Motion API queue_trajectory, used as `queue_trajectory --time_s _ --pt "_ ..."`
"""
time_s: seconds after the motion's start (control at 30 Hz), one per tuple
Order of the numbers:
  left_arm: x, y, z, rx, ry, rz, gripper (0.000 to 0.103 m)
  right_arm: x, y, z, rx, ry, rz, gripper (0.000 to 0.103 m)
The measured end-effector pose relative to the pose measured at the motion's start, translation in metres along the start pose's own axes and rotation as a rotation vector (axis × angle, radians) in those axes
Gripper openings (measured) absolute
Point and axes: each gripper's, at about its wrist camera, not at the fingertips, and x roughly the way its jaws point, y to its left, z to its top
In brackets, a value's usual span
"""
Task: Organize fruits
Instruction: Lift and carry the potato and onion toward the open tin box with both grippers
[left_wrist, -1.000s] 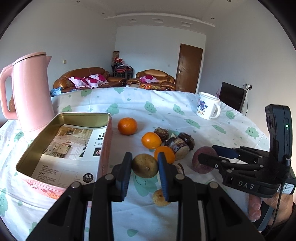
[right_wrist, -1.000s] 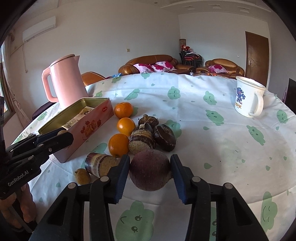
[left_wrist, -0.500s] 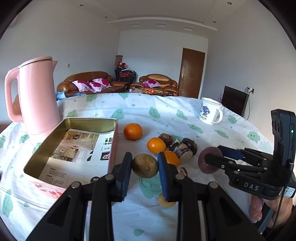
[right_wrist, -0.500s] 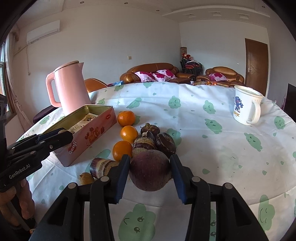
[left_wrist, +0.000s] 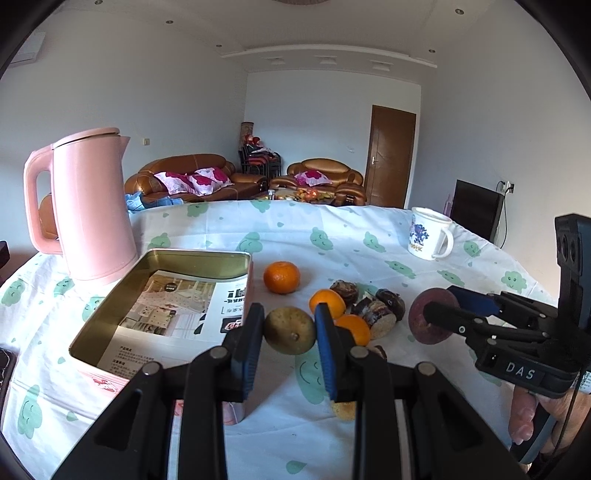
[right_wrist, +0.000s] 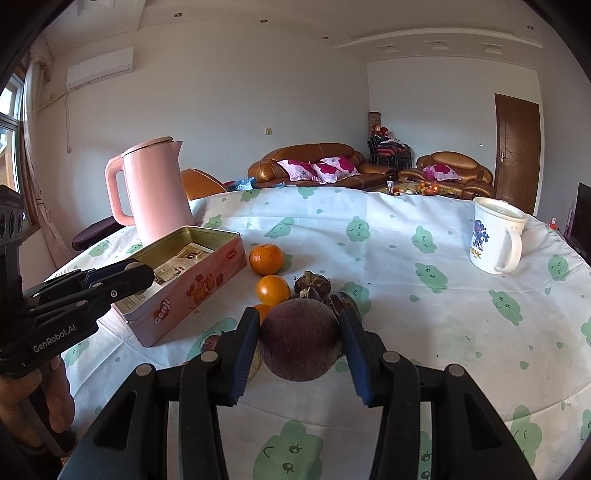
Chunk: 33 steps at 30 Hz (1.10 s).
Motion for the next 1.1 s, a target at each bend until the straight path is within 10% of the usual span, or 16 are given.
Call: queue_trajectory --time_s 1.1 --pt "-0.009 0.028 0.012 -0.019 -0.033 0.063 0.029 0.006 0.048 0.043 -0.099 -0.048 0.106 0.046"
